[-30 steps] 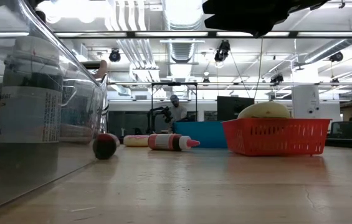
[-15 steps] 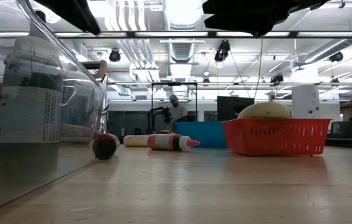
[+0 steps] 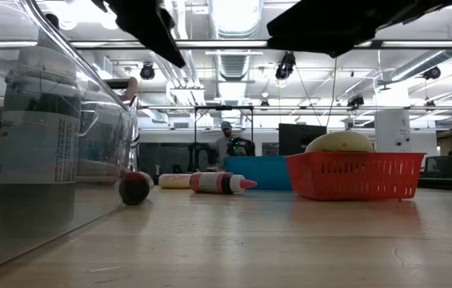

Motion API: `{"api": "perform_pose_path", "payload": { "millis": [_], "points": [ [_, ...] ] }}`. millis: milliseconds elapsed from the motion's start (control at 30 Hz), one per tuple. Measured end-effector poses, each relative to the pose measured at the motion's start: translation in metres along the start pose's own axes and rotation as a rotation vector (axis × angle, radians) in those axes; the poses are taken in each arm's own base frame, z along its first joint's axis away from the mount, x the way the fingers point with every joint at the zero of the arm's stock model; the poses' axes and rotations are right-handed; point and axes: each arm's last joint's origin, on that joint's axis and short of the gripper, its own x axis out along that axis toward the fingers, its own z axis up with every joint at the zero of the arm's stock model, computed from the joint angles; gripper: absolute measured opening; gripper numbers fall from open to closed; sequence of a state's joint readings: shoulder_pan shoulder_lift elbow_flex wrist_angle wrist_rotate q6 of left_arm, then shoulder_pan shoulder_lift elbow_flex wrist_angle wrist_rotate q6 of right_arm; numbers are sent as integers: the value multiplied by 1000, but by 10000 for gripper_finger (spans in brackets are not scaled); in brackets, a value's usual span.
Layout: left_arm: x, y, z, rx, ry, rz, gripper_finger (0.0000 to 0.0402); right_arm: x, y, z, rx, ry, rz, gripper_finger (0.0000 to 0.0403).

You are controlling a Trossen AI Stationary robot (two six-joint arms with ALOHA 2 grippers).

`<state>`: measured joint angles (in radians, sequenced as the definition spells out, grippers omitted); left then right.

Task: Pick & Place Food Item
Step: Put the pink donut into the red basket

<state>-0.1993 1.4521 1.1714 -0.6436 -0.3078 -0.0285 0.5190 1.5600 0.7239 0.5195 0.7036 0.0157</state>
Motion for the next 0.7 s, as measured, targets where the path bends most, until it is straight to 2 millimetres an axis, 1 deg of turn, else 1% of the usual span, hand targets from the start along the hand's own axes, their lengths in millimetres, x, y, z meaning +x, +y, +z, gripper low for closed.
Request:
{"api": "perform_pose_path", "payload": {
  "millis": [100, 233, 433, 567, 700],
  "points": [
    [9, 19, 1, -28, -29, -36, 222, 0, 0, -2, -11, 6, 1, 276],
    [16, 47, -1, -61, -21, -50, 222, 0, 0, -3, -40, 6, 4, 276],
    [28, 90, -11, -142, -32, -77, 222, 0, 0, -3, -68, -5, 53, 276],
    [37, 108, -25, -169, -22, -86, 222, 4, -6, -3, -73, -54, 112, 276],
    [43, 115, -37, -174, 2, -95, 222, 10, -22, -9, -81, -116, 156, 276]
  ]
}}
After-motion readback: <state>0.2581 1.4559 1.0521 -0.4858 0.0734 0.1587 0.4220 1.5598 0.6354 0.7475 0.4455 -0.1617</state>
